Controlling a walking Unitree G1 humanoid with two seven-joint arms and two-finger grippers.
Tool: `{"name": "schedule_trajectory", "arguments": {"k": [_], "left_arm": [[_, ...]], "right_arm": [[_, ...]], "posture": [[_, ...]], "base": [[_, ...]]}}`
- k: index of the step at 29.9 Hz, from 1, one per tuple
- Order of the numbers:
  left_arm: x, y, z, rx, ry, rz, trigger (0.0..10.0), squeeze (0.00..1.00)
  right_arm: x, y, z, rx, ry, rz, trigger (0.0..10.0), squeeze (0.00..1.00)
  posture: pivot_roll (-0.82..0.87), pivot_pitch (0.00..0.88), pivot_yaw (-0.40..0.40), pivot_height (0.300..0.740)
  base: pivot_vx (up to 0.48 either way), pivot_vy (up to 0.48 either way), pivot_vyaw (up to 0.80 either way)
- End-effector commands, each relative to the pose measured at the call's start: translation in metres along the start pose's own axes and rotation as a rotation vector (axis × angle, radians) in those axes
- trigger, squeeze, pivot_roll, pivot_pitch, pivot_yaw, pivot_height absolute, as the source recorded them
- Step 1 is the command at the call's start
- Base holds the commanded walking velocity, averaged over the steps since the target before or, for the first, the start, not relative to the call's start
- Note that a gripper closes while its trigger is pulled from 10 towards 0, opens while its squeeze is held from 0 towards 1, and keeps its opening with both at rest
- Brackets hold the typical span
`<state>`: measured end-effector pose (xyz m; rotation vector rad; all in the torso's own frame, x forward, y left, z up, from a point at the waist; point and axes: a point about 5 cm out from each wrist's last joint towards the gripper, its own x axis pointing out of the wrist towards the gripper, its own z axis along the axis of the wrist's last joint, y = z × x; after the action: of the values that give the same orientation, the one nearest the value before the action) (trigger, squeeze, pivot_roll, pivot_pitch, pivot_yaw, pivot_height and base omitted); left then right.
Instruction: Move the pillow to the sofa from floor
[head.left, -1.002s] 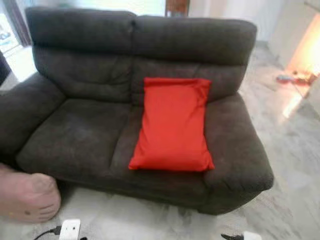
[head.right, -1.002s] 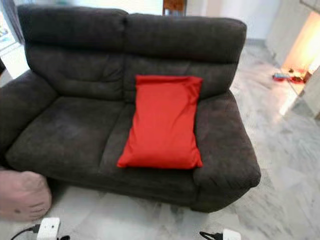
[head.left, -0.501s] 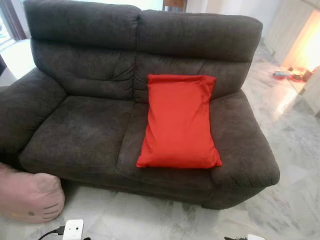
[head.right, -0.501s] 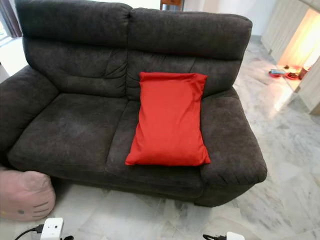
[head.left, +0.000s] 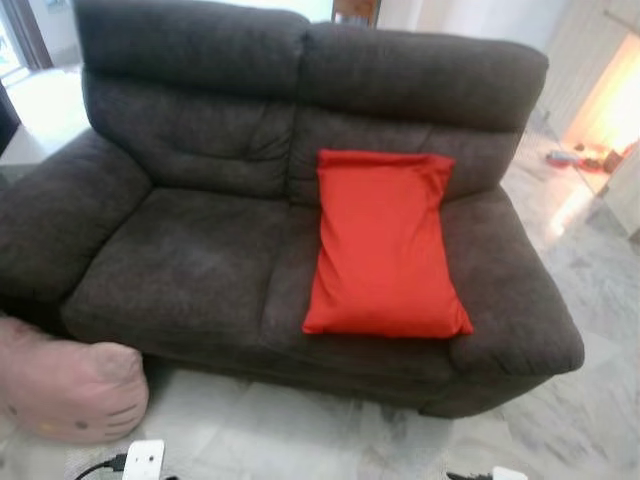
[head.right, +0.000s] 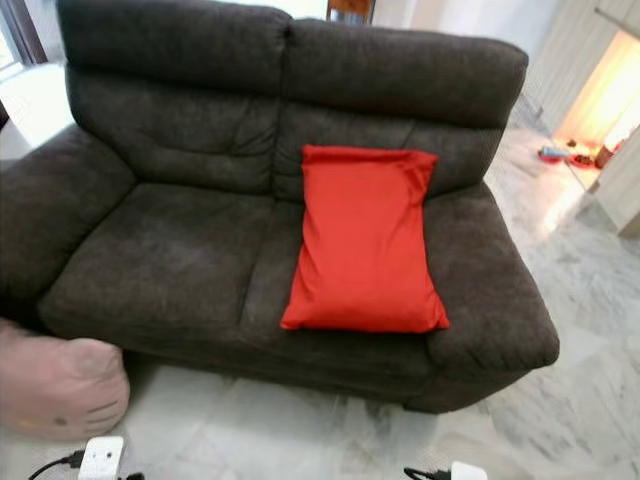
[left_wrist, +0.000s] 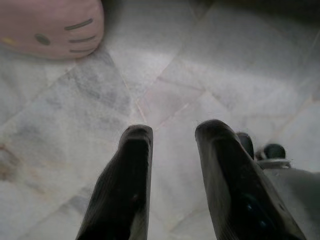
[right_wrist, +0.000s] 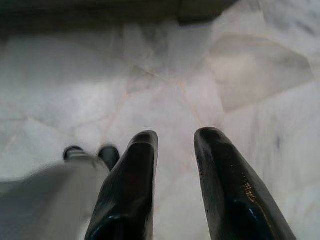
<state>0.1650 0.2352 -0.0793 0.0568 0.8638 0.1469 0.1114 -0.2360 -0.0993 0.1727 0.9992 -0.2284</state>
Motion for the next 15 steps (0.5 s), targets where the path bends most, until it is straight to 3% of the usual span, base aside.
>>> {"name": "schedule_trajectory", "arguments": {"k": [1, 15], "left_arm": [[-0.0035, 0.0068, -0.0107, 0.004, 0.039, 0.020, 10.0, 0.00], [-0.0034, 0.0064, -0.0108, 0.000, 0.039, 0.022, 10.0, 0.00]], "right_arm": [[0.0008, 0.0046, -0.0002, 0.002, -0.001, 0.011, 10.0, 0.00], [0.0008, 0.0042, 0.0000, 0.001, 0.000, 0.010, 10.0, 0.00]], "posture": [[0.03, 0.016, -0.057, 0.740], [0.03, 0.018, -0.059, 0.740]], "base": [[0.000, 0.480, 0.00], [0.000, 0.480, 0.00]]}}
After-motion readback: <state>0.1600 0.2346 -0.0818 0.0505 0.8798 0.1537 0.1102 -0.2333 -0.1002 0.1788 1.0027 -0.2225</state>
